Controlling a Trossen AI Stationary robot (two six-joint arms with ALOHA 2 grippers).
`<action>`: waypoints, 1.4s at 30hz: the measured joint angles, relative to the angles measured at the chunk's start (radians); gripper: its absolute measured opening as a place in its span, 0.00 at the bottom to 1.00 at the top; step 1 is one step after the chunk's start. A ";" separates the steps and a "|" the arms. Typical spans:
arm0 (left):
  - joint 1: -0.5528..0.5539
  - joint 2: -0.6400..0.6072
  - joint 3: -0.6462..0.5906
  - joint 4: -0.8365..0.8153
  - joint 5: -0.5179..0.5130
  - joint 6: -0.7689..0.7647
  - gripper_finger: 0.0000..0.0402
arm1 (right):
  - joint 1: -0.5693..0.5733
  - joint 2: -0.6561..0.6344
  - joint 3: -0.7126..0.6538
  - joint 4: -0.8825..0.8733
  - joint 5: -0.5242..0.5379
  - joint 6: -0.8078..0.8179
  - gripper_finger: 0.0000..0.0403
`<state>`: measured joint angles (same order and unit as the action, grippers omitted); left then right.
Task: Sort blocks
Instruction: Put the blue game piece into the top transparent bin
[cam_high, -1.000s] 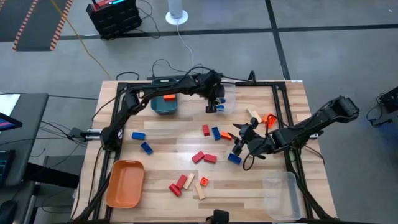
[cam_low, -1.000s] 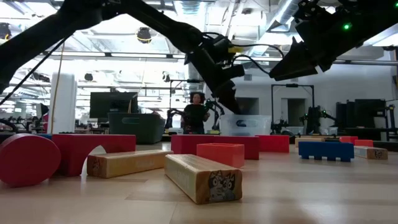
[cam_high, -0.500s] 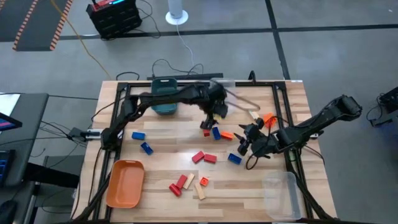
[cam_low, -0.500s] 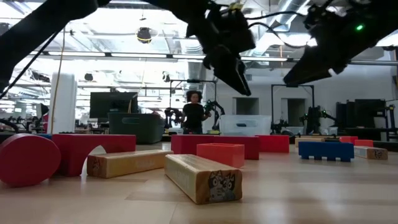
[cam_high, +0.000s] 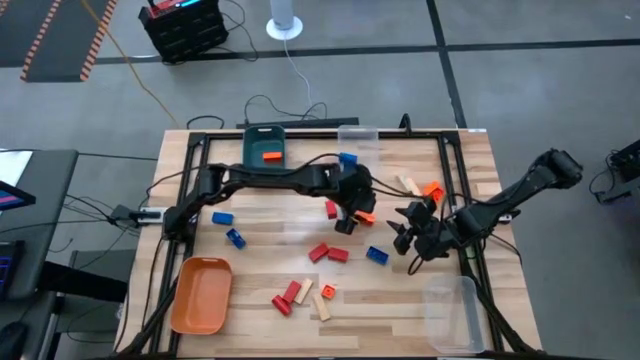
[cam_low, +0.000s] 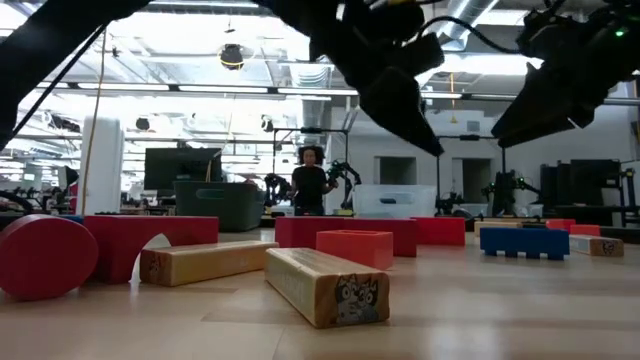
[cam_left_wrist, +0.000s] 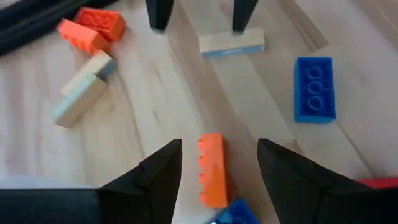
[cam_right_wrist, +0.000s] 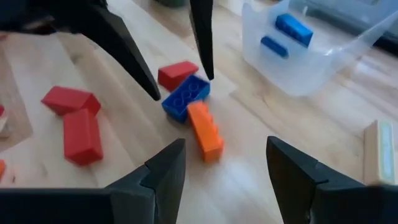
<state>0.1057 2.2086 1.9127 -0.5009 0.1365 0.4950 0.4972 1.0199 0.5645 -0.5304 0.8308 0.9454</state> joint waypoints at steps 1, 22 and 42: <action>0.001 0.001 -0.016 0.021 -0.003 -0.011 0.50 | 0.008 0.000 0.005 -0.025 -0.006 0.021 0.53; -0.061 -0.169 -0.154 -0.228 -0.198 -0.116 0.44 | 0.049 0.038 0.023 -0.058 0.014 0.076 0.53; -0.124 -0.851 -0.886 -0.664 -0.279 -0.419 0.41 | -0.071 0.049 0.023 0.128 0.016 -0.167 0.53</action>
<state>-0.0180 1.3577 1.0267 -1.1645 -0.1421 0.0760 0.4267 1.0687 0.5877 -0.4019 0.8467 0.7786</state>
